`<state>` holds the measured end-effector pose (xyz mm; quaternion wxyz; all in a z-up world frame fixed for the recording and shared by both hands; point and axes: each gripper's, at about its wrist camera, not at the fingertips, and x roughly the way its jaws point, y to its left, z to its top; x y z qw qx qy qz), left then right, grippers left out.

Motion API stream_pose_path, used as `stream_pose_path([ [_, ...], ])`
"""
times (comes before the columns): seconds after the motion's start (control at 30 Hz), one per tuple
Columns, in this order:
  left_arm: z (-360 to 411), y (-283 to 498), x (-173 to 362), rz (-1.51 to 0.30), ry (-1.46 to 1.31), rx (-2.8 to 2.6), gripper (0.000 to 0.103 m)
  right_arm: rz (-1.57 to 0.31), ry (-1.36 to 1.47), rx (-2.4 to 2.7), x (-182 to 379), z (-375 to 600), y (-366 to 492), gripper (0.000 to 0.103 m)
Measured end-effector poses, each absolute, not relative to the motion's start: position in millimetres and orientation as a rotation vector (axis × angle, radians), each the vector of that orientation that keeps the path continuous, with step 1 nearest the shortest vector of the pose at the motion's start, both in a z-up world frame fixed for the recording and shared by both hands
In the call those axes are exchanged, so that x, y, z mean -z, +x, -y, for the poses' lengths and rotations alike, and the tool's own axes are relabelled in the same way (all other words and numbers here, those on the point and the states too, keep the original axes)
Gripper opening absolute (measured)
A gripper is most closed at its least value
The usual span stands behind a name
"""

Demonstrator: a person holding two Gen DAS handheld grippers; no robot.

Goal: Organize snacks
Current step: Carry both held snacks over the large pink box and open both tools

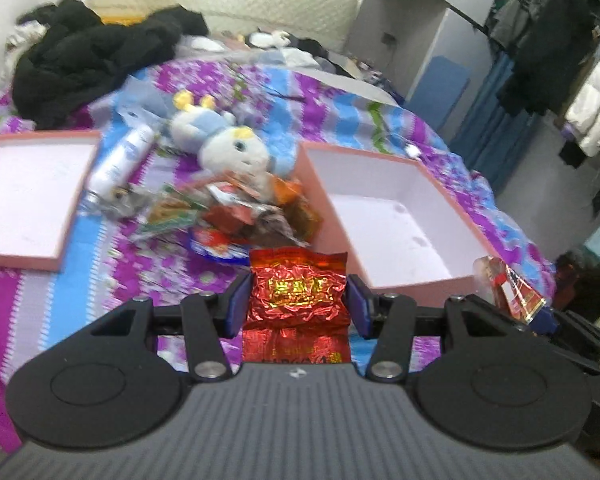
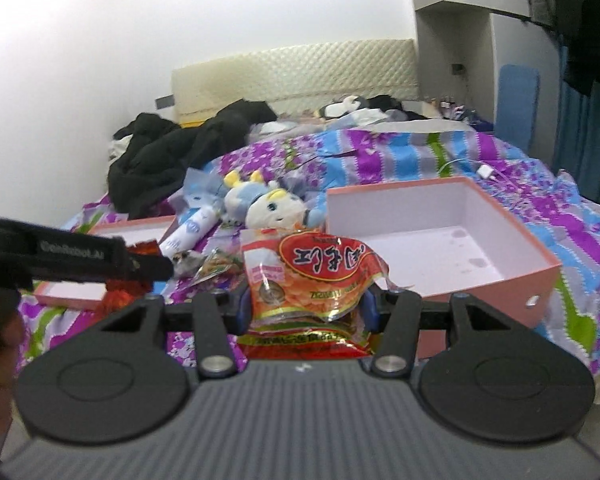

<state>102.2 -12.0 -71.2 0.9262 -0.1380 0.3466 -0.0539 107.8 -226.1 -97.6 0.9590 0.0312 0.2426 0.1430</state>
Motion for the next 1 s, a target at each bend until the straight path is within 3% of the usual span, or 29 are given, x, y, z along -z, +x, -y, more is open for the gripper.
stream_pose_path([
  [0.5,67.6,158.0,62.1,-0.726,-0.279,0.243,0.057,-0.544,0.091,-0.2,100.3,275.8,137.4,0.054],
  [1.0,117.7,313.6,94.2,-0.799,-0.226,0.286,0.057,-0.579,0.084,-0.175,124.0,317.2,258.0,0.055],
])
